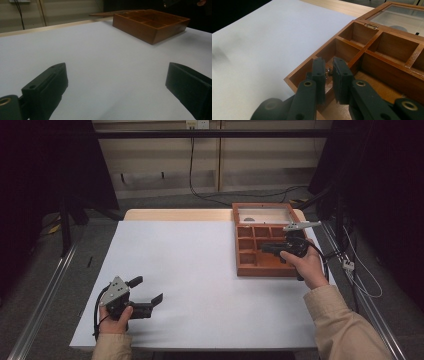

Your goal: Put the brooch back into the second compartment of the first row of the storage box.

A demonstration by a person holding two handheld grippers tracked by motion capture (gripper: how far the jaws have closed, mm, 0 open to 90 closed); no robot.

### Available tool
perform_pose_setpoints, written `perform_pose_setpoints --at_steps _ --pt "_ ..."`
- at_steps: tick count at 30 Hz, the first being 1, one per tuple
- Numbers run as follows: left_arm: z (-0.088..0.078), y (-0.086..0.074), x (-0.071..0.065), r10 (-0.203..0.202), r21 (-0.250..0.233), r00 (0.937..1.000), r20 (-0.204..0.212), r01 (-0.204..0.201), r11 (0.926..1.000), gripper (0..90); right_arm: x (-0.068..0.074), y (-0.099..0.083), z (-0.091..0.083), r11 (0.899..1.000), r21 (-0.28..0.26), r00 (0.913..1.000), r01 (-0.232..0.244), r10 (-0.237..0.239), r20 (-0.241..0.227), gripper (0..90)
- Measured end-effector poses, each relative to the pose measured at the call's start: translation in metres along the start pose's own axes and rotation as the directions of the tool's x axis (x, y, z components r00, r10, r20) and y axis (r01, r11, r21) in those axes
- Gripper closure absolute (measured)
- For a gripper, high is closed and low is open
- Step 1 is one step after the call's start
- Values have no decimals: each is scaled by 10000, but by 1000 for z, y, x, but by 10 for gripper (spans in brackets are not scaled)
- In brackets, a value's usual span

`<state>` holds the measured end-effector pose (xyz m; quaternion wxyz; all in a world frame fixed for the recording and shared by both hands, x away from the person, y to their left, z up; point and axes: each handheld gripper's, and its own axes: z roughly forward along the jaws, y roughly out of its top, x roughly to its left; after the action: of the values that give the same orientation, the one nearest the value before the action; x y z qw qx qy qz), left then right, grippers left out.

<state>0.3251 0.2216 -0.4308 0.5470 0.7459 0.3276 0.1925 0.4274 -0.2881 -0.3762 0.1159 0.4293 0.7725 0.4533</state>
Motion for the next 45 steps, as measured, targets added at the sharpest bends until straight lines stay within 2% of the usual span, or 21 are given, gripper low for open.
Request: perform_pose_setpoints --at_steps 19,35,45 --pt "1 0 -1 -37 3 10000 33 37 10000 39 -13 2 7 9998 30 9996 -178 178 218 809" --pt "2 0 -1 -55 4 10000 49 55 10000 39 -15 11 10 10000 84 9995 -10 8 318 809" --pt "2 0 -2 -49 16 10000 65 49 10000 39 -19 11 13 9999 103 9993 -118 114 357 809"
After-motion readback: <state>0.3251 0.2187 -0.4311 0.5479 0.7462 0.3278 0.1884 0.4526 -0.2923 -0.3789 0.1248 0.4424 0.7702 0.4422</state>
